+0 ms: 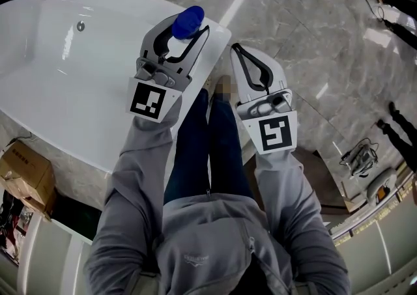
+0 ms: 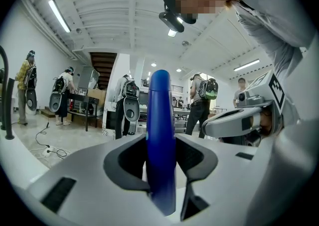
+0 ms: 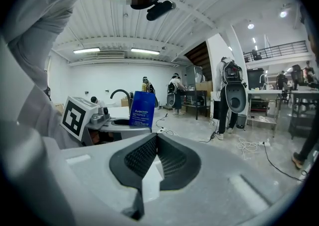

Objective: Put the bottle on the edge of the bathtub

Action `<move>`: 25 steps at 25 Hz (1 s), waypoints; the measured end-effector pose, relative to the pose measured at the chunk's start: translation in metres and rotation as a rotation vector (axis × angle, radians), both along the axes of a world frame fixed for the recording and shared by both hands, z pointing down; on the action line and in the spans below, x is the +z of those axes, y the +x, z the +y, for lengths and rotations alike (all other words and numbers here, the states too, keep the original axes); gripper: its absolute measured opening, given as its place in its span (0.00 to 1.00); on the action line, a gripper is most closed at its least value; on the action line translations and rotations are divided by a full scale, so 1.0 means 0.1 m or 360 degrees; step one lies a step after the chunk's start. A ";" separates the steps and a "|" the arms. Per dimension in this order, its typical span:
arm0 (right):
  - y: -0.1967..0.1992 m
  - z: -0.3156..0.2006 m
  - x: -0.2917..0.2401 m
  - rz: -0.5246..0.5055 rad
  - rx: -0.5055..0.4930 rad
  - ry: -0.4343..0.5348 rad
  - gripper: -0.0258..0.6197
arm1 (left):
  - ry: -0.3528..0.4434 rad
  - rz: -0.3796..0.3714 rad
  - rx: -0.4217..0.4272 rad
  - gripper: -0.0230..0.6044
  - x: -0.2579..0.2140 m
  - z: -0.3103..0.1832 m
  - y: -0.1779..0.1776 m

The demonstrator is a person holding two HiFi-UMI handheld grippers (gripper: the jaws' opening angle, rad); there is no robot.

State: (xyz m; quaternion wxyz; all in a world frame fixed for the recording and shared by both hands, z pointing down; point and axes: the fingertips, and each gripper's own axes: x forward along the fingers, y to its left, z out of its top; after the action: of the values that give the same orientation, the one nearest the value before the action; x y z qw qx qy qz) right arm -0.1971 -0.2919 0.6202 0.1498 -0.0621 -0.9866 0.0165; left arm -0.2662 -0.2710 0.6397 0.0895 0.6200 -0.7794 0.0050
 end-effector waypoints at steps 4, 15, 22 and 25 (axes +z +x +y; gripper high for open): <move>-0.06 0.01 0.07 0.0010 0.0008 -0.0013 0.04 | 0.0005 -0.0003 0.0004 0.28 0.06 -0.06 -0.02; -0.13 0.02 0.33 0.0093 0.0009 -0.0037 0.05 | 0.0022 0.0014 0.0021 0.28 0.25 -0.18 -0.04; -0.20 0.06 0.40 0.0117 0.0016 -0.0053 0.04 | 0.0028 0.0024 0.0045 0.28 0.36 -0.17 -0.06; -0.20 0.07 0.41 0.0122 0.0013 -0.0051 0.04 | 0.0021 0.0031 0.0053 0.28 0.42 -0.16 -0.03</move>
State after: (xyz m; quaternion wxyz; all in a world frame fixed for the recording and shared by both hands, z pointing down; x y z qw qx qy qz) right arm -0.2167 -0.2844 0.6612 0.1863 -0.0598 -0.9800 0.0353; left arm -0.2688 -0.2872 0.6816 0.0927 0.6335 -0.7682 -0.0048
